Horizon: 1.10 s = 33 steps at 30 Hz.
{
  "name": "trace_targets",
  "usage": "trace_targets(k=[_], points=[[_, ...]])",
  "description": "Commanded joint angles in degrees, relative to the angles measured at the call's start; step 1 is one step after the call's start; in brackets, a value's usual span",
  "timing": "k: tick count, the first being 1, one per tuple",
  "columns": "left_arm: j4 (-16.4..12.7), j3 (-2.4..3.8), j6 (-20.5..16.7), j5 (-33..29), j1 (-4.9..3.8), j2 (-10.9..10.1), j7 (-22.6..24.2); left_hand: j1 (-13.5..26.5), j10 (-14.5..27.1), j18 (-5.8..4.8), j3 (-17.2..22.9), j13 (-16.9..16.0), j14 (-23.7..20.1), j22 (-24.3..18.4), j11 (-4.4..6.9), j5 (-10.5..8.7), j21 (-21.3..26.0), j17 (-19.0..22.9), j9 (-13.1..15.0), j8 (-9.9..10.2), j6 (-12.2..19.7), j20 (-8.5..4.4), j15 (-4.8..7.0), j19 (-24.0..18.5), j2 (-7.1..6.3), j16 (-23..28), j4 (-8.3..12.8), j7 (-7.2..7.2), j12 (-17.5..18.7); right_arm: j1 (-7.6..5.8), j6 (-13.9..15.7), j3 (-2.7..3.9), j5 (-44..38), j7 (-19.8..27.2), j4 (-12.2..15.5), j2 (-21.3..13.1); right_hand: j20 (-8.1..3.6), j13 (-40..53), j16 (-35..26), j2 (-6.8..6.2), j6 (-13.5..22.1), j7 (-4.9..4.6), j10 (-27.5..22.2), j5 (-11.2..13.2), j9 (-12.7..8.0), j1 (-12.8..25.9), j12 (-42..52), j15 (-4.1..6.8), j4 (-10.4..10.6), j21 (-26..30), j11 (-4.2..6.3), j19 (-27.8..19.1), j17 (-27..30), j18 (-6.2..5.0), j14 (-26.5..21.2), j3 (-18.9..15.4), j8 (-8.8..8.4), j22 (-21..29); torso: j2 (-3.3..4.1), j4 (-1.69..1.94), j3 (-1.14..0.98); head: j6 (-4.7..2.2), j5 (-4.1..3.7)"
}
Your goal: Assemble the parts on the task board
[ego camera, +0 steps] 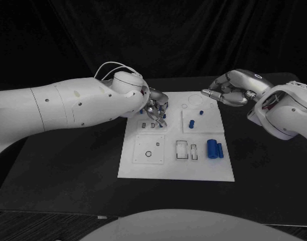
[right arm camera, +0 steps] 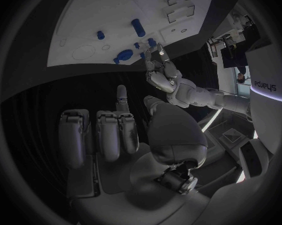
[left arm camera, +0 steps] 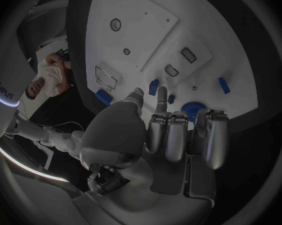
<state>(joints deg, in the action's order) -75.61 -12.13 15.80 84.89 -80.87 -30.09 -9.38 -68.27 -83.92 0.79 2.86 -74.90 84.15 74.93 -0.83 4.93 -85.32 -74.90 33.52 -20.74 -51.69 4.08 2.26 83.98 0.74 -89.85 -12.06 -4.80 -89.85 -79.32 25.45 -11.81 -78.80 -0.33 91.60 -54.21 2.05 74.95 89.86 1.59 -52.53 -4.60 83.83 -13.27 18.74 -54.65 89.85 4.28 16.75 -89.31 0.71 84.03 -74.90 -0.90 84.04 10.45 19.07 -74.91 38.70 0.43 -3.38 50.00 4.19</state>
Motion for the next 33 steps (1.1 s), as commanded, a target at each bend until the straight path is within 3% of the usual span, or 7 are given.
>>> trace_targets(k=[1,8,11,15,16,33], points=[[-0.03,0.06,1.05,0.0,0.17,0.12,0.56,-0.67,-6.08,0.54,0.04,-15.1,5.85,12.54,0.41,0.9,-0.09,-15.1,0.34,-0.36,0.4,-0.2,0.31,2.72,0.15,-0.15,0.6,0.14,-0.15,0.18,-0.56,0.04,-0.04,-1.02,-0.05,0.1,0.52,15.05,0.14,0.07,-0.28,0.24,6.17,0.31,0.12,0.54,0.15,-0.52,0.0,0.3,-0.41,5.4,-15.1,0.62,5.96,0.27,0.37,-14.72,-0.01,0.01,-0.02,0.0,-0.03],[0.06,0.06,1.07,0.0,0.3,0.21,0.61,-1.46,-6.08,0.54,0.49,-15.1,5.85,12.6,0.48,4.74,-0.04,-15.1,1.3,-0.21,1.05,-0.28,0.39,2.73,0.51,-0.15,1.42,0.19,-0.15,0.26,-0.77,0.04,-0.04,-1.07,-0.08,0.14,0.53,15.05,0.14,0.12,-0.31,0.25,6.17,0.3,0.19,0.53,0.15,-0.54,-0.01,0.36,-0.43,5.37,-15.1,0.6,5.96,0.31,0.48,-14.69,0.01,0.0,0.0,0.0,0.0],[0.16,0.06,1.12,0.0,0.36,0.25,0.62,-2.14,-6.08,0.54,1.1,-15.1,5.85,12.64,0.58,9.0,0.01,-15.1,1.76,-0.01,1.11,-0.35,0.47,2.74,0.58,-0.15,2.09,0.31,-0.15,0.3,-0.87,0.04,-0.04,-1.11,-0.08,0.15,0.55,15.05,0.14,0.17,-0.34,0.26,6.17,0.29,0.26,0.52,0.15,-0.55,-0.02,0.42,-0.45,5.33,-15.1,0.58,5.96,0.35,0.57,-14.67,0.0,0.0,0.0,0.0,-0.05],[0.25,0.06,1.29,0.0,0.43,0.3,0.68,-2.42,-6.08,0.55,1.56,-15.1,5.85,12.66,0.65,11.31,0.07,-15.1,2.04,0.16,1.05,-0.4,0.52,2.73,0.52,-0.15,2.46,0.38,-0.15,0.34,-1.02,0.04,-0.04,-1.17,-0.09,0.19,0.57,15.05,0.14,0.23,-0.45,0.29,6.17,0.23,0.4,0.49,0.15,-0.58,-0.03,0.53,-0.48,5.27,-15.1,0.55,5.96,0.42,0.79,-14.63,0.02,0.0,-0.01,0.0,-0.02],[0.28,0.06,1.31,0.0,0.46,0.33,0.71,-2.82,-6.08,0.54,2.1,-15.1,5.85,12.7,0.71,13.58,0.05,-15.1,2.2,0.29,1.02,-0.46,0.59,2.76,0.54,-0.15,2.84,0.46,-0.15,0.36,-1.06,0.04,-0.04,-1.18,-0.11,0.22,0.57,15.05,0.14,0.23,-0.45,0.29,6.17,0.23,0.4,0.49,0.15,-0.58,-0.03,0.53,-0.48,5.27,-15.1,0.55,5.96,0.42,0.79,-14.63,0.01,0.0,-0.02,0.0,-0.02],[0.69,0.06,1.14,0.0,0.75,0.68,0.98,-2.91,-6.08,0.55,2.37,-15.1,5.85,12.69,0.73,13.99,0.1,-15.1,2.25,0.45,1.13,-0.47,0.61,2.74,0.54,-0.15,2.97,0.44,-0.15,0.44,-1.66,0.04,-0.04,-1.5,-0.16,0.29,0.66,15.05,0.14,0.35,-0.87,0.38,6.17,-0.17,0.93,0.27,0.15,-0.64,-0.07,0.7,-0.54,5.16,-15.1,0.5,5.96,0.68,1.6,-14.56,0.0,0.01,-0.02,0.0,0.0]])
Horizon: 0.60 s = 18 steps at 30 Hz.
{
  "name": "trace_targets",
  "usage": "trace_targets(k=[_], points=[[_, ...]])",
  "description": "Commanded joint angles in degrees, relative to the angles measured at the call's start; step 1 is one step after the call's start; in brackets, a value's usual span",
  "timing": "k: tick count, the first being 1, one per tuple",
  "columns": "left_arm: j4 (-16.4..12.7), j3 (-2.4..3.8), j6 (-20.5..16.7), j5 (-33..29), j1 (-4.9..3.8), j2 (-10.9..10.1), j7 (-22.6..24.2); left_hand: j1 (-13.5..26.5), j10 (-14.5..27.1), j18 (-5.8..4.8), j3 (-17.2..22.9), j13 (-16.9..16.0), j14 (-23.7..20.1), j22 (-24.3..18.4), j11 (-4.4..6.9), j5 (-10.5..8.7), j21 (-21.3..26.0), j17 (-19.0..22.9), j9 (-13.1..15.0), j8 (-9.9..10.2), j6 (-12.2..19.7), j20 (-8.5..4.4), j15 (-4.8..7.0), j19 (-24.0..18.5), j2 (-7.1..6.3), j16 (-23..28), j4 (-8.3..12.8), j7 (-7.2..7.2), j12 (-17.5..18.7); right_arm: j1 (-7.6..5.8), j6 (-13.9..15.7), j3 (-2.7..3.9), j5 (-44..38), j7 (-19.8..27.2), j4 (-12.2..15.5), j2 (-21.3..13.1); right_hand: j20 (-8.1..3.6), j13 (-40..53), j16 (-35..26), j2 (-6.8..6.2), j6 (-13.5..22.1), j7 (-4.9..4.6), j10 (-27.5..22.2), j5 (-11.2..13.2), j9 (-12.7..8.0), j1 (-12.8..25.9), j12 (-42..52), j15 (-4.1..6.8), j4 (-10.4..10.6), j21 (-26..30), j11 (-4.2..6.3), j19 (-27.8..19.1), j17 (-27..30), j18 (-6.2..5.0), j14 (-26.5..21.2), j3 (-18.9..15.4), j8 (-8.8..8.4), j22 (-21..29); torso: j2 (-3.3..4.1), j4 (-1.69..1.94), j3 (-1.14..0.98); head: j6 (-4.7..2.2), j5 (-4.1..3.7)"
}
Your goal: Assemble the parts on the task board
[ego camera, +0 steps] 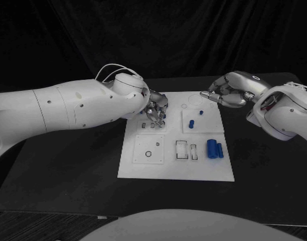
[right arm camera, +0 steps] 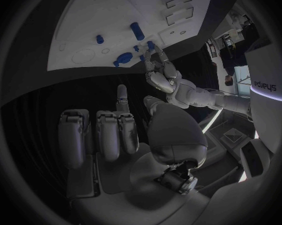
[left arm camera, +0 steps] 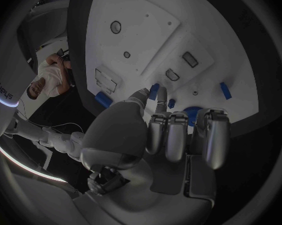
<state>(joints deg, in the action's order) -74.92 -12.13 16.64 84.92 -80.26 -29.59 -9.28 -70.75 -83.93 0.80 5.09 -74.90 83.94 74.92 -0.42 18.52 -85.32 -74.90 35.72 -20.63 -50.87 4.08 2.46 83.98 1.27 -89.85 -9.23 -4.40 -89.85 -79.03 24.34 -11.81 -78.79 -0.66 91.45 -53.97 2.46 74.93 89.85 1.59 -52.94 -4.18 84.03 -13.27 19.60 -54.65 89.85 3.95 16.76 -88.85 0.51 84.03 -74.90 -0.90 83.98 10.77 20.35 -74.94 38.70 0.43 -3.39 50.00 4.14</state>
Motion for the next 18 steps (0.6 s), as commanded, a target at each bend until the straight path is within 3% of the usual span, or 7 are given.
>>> trace_targets(k=[1,14,18], points=[[0.01,0.06,0.3,-0.03,0.14,0.2,0.9,-0.46,-6.07,0.54,0.22,-15.1,6.06,12.72,0.32,0.55,0.08,-15.1,0.05,0.4,0.37,-0.48,0.41,2.75,0.04,-0.15,0.17,0.03,-0.15,0.15,-0.59,0.04,-0.06,-1.19,-0.01,0.07,0.25,15.07,0.15,0.36,-0.45,-0.03,5.97,-0.17,0.06,0.27,0.15,-0.31,-0.07,0.25,-0.34,5.16,-15.1,0.5,6.02,0.36,0.32,-14.53,0.0,0.01,-0.02,0.0,0.05],[0.38,0.06,0.47,-0.03,0.21,0.65,0.87,-0.19,-6.07,0.53,0.44,-15.1,6.06,12.75,0.21,0.61,0.08,-15.1,0.04,0.74,0.63,-0.46,0.35,2.78,0.1,-0.15,0.04,-0.11,-0.15,0.16,-0.94,0.04,-0.06,-1.29,-0.07,0.27,0.29,15.07,0.15,0.44,-0.8,0.05,5.97,-0.34,0.44,0.16,0.15,-0.32,-0.04,0.31,-0.34,5.12,-15.1,0.48,6.02,0.53,0.9,-14.51,-0.01,0.0,-0.01,0.0,0.17],[0.44,0.06,0.61,-0.03,0.23,0.73,0.87,-1.09,-6.07,0.54,1.9,-15.1,6.06,12.8,0.46,3.77,0.1,-15.1,0.45,0.66,-0.09,-0.6,0.51,2.81,0.27,-0.15,0.93,0.19,-0.15,0.16,-1.02,0.04,-0.06,-1.33,-0.09,0.32,0.29,15.07,0.15,0.45,-0.87,0.06,5.97,-0.34,0.51,0.15,0.15,-0.32,-0.04,0.39,-0.33,5.07,-15.1,0.46,6.02,0.56,1.02,-14.48,0.0,0.0,-0.01,0.0,0.16]])
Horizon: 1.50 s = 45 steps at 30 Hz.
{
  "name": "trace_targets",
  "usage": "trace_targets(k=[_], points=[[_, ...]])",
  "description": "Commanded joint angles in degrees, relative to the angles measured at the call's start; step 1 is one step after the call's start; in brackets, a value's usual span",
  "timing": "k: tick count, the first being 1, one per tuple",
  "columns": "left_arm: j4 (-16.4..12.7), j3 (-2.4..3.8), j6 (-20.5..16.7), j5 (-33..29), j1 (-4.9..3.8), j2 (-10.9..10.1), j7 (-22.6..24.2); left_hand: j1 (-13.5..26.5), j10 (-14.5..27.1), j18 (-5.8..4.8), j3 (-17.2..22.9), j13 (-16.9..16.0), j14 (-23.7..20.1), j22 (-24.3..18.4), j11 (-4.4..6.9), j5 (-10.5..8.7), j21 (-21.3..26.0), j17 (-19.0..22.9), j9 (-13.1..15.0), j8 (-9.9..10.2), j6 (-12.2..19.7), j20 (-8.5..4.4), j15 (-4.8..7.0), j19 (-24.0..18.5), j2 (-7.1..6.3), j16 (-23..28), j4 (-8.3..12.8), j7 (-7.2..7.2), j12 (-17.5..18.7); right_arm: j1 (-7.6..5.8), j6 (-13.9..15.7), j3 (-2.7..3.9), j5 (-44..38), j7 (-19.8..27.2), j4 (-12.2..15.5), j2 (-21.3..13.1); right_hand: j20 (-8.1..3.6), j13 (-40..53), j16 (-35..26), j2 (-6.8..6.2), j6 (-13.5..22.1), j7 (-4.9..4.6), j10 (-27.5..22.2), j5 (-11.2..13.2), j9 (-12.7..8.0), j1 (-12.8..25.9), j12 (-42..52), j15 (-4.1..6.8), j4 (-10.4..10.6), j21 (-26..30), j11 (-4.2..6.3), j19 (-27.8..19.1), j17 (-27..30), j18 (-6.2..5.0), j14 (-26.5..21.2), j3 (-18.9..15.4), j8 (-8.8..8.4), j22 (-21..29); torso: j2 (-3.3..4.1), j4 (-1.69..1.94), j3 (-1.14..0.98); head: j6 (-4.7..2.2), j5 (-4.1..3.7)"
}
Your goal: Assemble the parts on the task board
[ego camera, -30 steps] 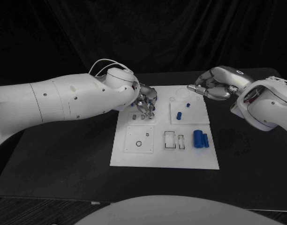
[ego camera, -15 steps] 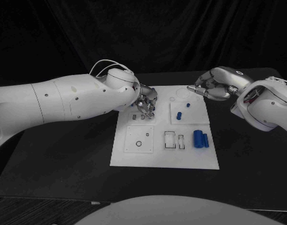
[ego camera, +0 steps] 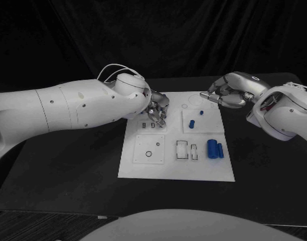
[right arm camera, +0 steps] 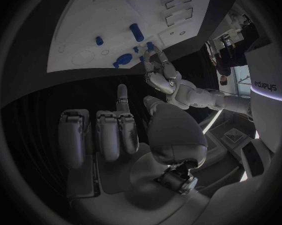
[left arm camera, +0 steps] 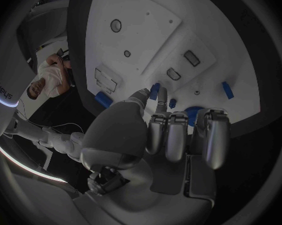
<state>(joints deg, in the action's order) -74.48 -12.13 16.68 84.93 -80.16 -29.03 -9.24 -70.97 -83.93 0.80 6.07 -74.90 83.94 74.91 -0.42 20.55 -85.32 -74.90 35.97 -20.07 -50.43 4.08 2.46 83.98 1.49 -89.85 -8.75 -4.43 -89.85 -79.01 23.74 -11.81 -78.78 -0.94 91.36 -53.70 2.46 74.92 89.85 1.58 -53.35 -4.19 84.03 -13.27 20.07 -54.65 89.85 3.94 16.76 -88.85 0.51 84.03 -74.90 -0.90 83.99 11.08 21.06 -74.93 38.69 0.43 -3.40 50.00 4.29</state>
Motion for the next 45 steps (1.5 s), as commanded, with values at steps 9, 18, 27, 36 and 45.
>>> trace_targets(k=[9,18,27,36,45], points=[[0.06,0.06,1.05,-0.04,0.17,0.26,0.77,-3.19,-6.07,0.54,5.21,-15.1,6.06,12.89,1.04,3.4,0.2,-15.1,1.54,-0.51,-1.68,-1.03,1.0,2.82,0.07,-0.15,3.58,0.87,-0.15,0.14,-0.6,0.04,-0.07,-1.16,-0.03,0.07,0.3,15.08,0.15,0.55,-0.64,0.13,5.97,-0.37,0.24,0.13,0.15,-0.29,-0.03,0.68,-0.29,4.9,-15.1,0.38,6.01,0.35,0.6,-14.38,0.01,0.02,0.01,0.0,0.01],[-0.12,0.06,0.12,-0.04,0.25,0.09,-0.08,-3.29,-6.07,0.49,6.54,-15.1,6.06,13.0,1.28,3.83,0.03,-15.1,2.23,-0.94,-1.99,-1.22,1.24,3.0,-0.1,-0.15,4.38,1.06,-0.15,0.15,-0.79,0.04,-0.07,-1.23,-0.08,0.09,0.3,15.08,0.15,0.62,-0.72,0.16,5.97,-0.37,0.37,0.12,0.15,-0.28,-0.02,1.16,-0.27,4.62,-15.1,0.24,6.01,0.41,0.79,-14.2,0.01,0.01,0.0,0.0,0.18],[-1.43,0.07,-3.68,-0.46,0.26,-1.71,-3.0,-4.04,-6.07,0.39,11.89,-15.1,6.06,13.21,1.48,4.03,-0.22,-15.1,4.97,-2.72,-2.49,-1.72,1.6,3.36,-1.13,-0.15,8.57,1.12,-0.15,0.19,-0.79,0.04,-0.07,-1.38,-0.03,-0.08,0.3,15.08,0.15,0.71,-0.68,0.18,5.97,-0.37,0.52,0.12,0.15,-0.27,-0.02,1.67,-0.26,4.32,-15.1,0.1,6.01,0.51,0.98,-14.01,0.0,0.01,0.0,0.0,0.19],[-3.28,0.08,-5.52,-11.15,0.16,-4.33,-8.41,-3.6,-6.07,0.38,14.08,-15.1,6.06,13.25,1.4,3.97,-0.21,-15.1,5.83,-3.31,-2.78,-1.65,1.55,3.41,-1.59,-0.15,9.87,0.97,-0.15,0.2,-1.08,0.04,-0.07,-1.8,-0.1,-0.1,0.3,15.08,0.15,0.74,-0.59,0.18,5.97,-0.31,0.61,0.1,0.15,-0.26,-0.02,1.93,-0.26,4.16,-15.1,0.02,6.01,0.56,1.07,-13.91,-0.01,0.0,-0.01,0.0,0.4],[-4.97,0.08,-4.8,-22.34,-0.56,-6.51,-13.11,-3.09,-6.07,0.4,15.24,-15.1,6.06,13.24,1.38,4.63,-0.12,-15.1,6.23,-3.59,-2.85,-1.65,1.54,3.39,-1.76,-0.15,10.33,0.9,-0.15,0.2,-1.5,0.04,-0.07,-2.24,-0.15,-0.04,0.29,15.08,0.01,0.86,-0.45,0.19,5.97,-0.32,0.78,0.0,0.15,-0.26,-0.06,2.2,-0.25,4.0,-14.8,-0.05,5.93,0.71,1.24,-13.81,-0.02,0.01,-0.03,0.0,0.61]])
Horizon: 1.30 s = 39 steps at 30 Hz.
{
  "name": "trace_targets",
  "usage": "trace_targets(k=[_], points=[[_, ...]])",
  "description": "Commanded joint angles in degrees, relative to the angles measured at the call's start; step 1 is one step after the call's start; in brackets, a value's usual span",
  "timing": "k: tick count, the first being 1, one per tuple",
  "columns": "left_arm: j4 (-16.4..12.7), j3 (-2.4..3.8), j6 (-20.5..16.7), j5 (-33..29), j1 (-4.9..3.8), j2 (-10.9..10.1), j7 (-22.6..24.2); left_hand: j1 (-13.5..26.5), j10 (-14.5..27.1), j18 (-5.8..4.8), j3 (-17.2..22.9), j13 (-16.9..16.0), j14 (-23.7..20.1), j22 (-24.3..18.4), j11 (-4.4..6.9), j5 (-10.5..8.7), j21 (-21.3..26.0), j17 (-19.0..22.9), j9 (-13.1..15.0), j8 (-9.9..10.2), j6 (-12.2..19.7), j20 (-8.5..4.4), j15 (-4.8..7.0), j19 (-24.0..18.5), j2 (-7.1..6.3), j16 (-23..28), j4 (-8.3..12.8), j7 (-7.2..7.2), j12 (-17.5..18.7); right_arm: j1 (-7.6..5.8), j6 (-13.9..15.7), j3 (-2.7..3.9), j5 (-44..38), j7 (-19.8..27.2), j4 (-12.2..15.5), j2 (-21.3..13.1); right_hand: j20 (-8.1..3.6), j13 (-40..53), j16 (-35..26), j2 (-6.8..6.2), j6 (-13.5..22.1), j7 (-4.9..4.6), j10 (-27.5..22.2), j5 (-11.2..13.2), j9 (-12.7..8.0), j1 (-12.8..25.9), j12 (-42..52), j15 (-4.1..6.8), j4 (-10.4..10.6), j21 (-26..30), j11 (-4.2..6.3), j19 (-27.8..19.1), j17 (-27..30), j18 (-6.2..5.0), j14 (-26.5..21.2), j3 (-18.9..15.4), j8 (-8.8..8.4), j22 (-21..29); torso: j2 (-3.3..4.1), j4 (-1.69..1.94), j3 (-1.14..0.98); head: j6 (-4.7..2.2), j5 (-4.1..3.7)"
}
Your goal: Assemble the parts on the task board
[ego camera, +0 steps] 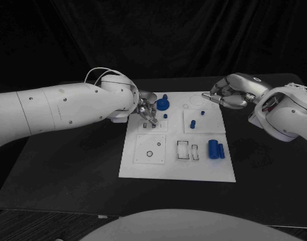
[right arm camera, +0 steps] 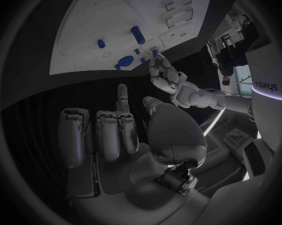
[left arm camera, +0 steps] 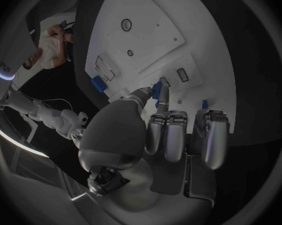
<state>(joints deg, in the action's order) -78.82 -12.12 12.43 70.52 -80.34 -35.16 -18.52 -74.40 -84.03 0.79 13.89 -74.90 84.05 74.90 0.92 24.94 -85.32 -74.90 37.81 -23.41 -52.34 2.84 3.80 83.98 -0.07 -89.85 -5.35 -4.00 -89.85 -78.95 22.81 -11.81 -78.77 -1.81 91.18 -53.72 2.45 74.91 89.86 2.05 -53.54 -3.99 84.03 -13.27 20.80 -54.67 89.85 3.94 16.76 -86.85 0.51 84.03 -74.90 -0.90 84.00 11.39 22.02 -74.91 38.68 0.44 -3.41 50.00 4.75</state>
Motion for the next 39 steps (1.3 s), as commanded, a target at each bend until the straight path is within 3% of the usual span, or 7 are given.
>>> trace_targets(k=[1,8,13,22,28,35,39], points=[[-0.84,0.06,-0.68,-8.31,-0.47,-0.61,-4.32,0.4,-5.97,0.42,7.49,-15.1,5.95,13.23,0.04,0.26,-0.08,-15.1,4.43,-0.27,-0.93,-0.41,0.2,3.37,-0.21,-0.15,6.95,0.47,-0.15,0.13,-0.59,0.04,-0.08,-1.39,0.03,-0.01,0.29,15.09,0.01,0.37,-0.21,-0.01,5.97,-0.33,0.09,-0.05,0.15,-0.25,-0.09,0.25,-0.24,3.97,-14.8,-0.07,5.93,0.44,0.33,-13.82,0.01,0.0,0.0,0.0,0.19],[-1.96,0.06,-0.88,-15.15,-0.97,-2.05,-9.2,1.14,-5.97,0.44,8.55,-15.1,5.95,13.22,0.05,0.64,0.02,-15.1,4.86,-0.59,-0.68,-0.39,0.19,3.33,-0.04,-0.15,7.06,0.45,-0.15,0.13,-0.98,0.04,1.77,-1.76,-0.09,0.15,0.29,15.09,-0.04,0.38,-0.07,-0.01,5.97,-0.33,0.18,-0.23,0.15,-0.25,-0.11,0.4,-0.24,3.87,-14.67,-0.11,5.89,0.56,0.41,-13.76,-0.01,0.0,-0.02,0.0,0.37],[-3.19,0.05,-3.5,-18.01,-1.06,-3.04,-10.64,1.69,-5.97,0.43,9.27,-15.1,5.95,13.24,-0.01,0.62,0.04,-15.1,5.31,-0.89,-0.05,-0.39,0.17,3.33,0.18,-0.15,7.07,0.37,-0.15,0.13,-1.11,0.04,3.11,-1.93,-0.16,0.16,0.29,15.09,-0.08,0.39,0.12,-0.03,5.97,-0.32,0.26,-0.44,0.15,-0.25,-0.13,0.58,-0.25,3.77,-14.59,-0.16,5.87,0.68,0.46,-13.69,-0.08,-0.07,-0.04,0.0,0.36],[-4.88,0.04,-7.93,-19.21,-1.09,-4.36,-11.45,2.44,-5.97,0.51,10.24,-15.1,5.95,13.15,-0.13,0.5,0.4,-15.1,5.98,-1.69,1.07,-0.31,0.05,3.13,0.51,-0.15,7.06,0.25,-0.15,0.13,-1.49,0.04,3.67,-2.14,-0.35,0.34,0.3,15.09,-0.15,0.35,0.31,-0.05,5.97,-0.31,0.34,-0.66,0.15,-0.26,-0.15,0.8,-0.27,3.64,-14.43,-0.22,5.83,0.79,0.51,-13.62,-0.08,-0.07,-0.05,0.0,0.53],[-6.09,0.03,-14.04,-19.34,-1.09,-4.74,-10.66,2.82,-5.97,0.54,11.15,-15.1,5.95,13.14,-0.34,0.95,0.56,-15.1,6.37,-2.77,2.23,-0.21,-0.1,3.02,0.83,-0.15,7.09,0.13,-0.15,0.13,-1.77,0.04,3.73,-2.26,-0.51,0.5,0.3,15.09,-0.25,0.32,0.44,-0.07,5.97,-0.31,0.38,-0.79,0.15,-0.27,-0.15,0.98,-0.28,3.53,-14.21,-0.27,5.77,0.86,0.53,-13.55,-0.22,-0.04,-0.11,0.0,0.47],[-6.83,0.01,-16.0,-19.36,-1.04,-4.6,-11.79,3.26,-5.97,0.59,12.11,-15.1,5.95,13.13,-0.52,1.58,0.8,-15.1,6.89,-4.63,3.73,-0.06,-0.27,2.86,1.04,-0.15,7.08,-0.04,-0.15,0.13,-2.0,0.04,3.74,-2.46,-0.54,0.56,0.31,15.09,-0.3,0.3,0.59,-0.1,5.97,-0.3,0.43,-0.92,0.15,-0.29,-0.13,1.1,-0.3,3.45,-14.1,-0.3,5.74,0.92,0.54,-13.51,-0.19,-0.03,-0.09,0.0,0.74],[-6.72,0.0,-16.41,-19.37,-0.81,-4.15,-12.68,3.63,-5.97,0.61,12.81,-15.1,5.95,13.15,-0.61,2.91,0.9,-15.1,7.21,-6.25,4.8,0.02,-0.35,2.79,1.01,-0.15,7.08,-0.14,-0.15,0.14,-1.99,0.04,3.74,-2.53,-0.63,0.73,0.31,15.09,-0.35,0.28,0.65,-0.11,5.97,-0.3,0.44,-0.97,0.15,-0.29,-0.13,1.22,-0.31,3.38,-13.99,-0.33,5.7,0.95,0.55,-13.46,-0.19,-0.04,-0.1,0.0,0.76]])
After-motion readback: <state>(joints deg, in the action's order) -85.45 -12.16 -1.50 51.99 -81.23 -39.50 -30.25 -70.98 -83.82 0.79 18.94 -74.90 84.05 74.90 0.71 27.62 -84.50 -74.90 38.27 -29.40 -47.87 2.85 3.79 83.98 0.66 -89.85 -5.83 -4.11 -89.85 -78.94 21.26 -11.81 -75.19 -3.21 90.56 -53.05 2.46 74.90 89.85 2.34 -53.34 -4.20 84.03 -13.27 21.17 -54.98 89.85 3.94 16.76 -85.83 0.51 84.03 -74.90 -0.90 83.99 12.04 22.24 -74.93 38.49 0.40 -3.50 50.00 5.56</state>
